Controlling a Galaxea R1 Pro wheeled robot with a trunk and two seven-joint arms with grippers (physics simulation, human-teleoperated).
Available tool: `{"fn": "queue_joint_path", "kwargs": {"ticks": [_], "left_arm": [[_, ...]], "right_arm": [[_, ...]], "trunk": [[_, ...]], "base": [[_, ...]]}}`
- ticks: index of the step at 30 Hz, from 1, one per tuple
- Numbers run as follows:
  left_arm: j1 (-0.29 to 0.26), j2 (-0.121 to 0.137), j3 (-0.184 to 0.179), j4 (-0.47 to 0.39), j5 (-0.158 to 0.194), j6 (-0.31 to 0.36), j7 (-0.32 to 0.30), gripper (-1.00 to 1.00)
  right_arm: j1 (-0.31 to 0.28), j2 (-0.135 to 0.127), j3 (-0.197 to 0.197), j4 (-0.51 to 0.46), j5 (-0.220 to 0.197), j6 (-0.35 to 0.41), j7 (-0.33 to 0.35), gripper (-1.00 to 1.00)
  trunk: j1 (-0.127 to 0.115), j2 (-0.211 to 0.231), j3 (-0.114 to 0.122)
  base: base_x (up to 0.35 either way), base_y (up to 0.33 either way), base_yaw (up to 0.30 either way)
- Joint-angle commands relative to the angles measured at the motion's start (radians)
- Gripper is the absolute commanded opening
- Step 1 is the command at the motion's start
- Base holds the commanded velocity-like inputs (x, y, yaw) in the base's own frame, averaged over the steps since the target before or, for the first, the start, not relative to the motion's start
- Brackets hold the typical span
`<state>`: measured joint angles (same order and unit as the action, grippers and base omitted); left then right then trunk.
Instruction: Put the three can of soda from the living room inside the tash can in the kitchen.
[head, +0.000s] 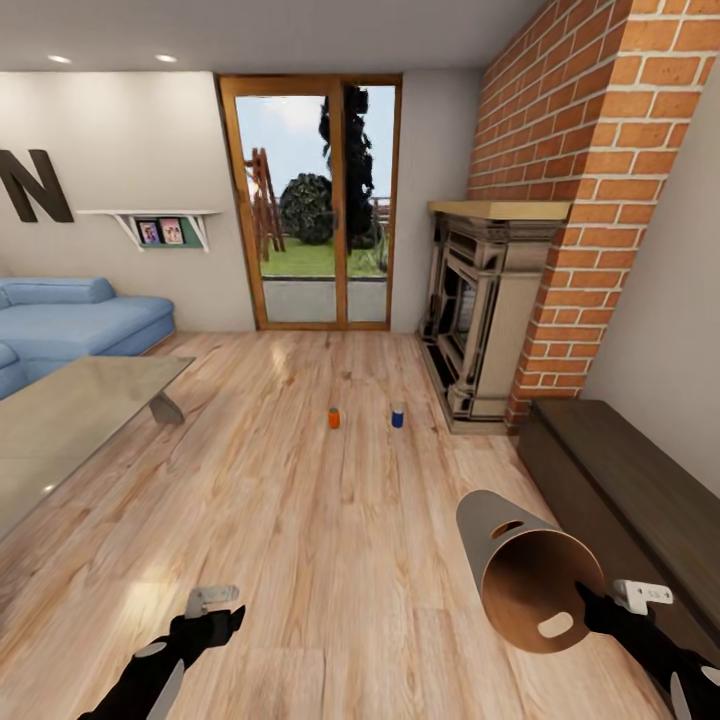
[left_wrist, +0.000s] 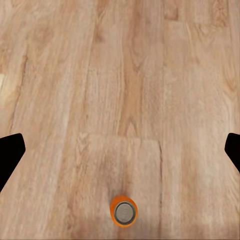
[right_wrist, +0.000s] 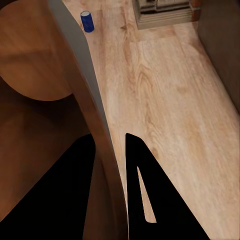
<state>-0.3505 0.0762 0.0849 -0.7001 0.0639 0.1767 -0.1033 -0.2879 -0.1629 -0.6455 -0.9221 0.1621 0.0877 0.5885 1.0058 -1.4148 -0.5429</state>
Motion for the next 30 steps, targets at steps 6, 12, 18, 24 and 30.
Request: {"fn": "queue_joint_path", "kwargs": {"ticks": [6, 12, 18, 24, 30], "left_arm": [[0.001, -0.001, 0.0, 0.002, 0.0, -0.002, 0.0, 1.0], [0.001, -0.002, 0.0, 0.002, 0.001, -0.002, 0.0, 1.0], [0.0, -0.003, 0.001, 0.002, 0.001, 0.003, -0.002, 1.0], [-0.174, -0.003, 0.002, 0.038, 0.009, 0.297, -0.009, 1.0], [-0.409, -0.006, 0.004, 0.263, 0.011, 0.377, 0.0, 1.0]], "right_arm": [[-0.001, 0.0, 0.0, -0.001, -0.009, 0.001, 0.004, -1.0], [-0.001, 0.0, 0.0, -0.001, -0.009, 0.001, 0.004, -1.0], [-0.001, 0.0, 0.0, -0.001, -0.008, 0.001, 0.003, -1.0], [-0.001, 0.0, 0.002, -0.001, -0.007, 0.001, 0.003, -1.0], [-0.001, 0.001, 0.003, -0.001, -0.007, 0.001, 0.001, -1.0]], "trunk": [[0.0, 0.0, 0.0], [0.0, 0.0, 0.0], [0.0, 0.0, 0.0], [0.0, 0.0, 0.0], [0.015, -0.028, -0.012]], "base": [[0.074, 0.0, 0.0], [0.009, 0.0, 0.0], [0.001, 0.0, 0.0], [0.0, 0.0, 0.0], [0.0, 0.0, 0.0]]}}
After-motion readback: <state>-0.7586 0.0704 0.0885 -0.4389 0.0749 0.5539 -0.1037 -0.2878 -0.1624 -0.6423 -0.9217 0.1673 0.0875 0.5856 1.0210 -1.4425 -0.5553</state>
